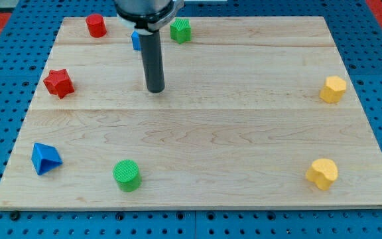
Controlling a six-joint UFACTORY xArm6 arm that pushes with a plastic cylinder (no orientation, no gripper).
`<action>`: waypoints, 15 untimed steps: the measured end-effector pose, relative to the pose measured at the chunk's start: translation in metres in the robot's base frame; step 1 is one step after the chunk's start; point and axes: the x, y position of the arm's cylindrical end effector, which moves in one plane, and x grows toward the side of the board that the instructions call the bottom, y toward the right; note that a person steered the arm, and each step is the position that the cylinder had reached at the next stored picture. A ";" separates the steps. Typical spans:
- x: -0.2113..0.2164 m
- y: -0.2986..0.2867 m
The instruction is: Drag the red star bottom right to the red circle
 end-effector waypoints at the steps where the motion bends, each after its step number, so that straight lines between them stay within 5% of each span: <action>1: 0.000 -0.034; 4: 0.056 -0.084; 15: 0.058 -0.184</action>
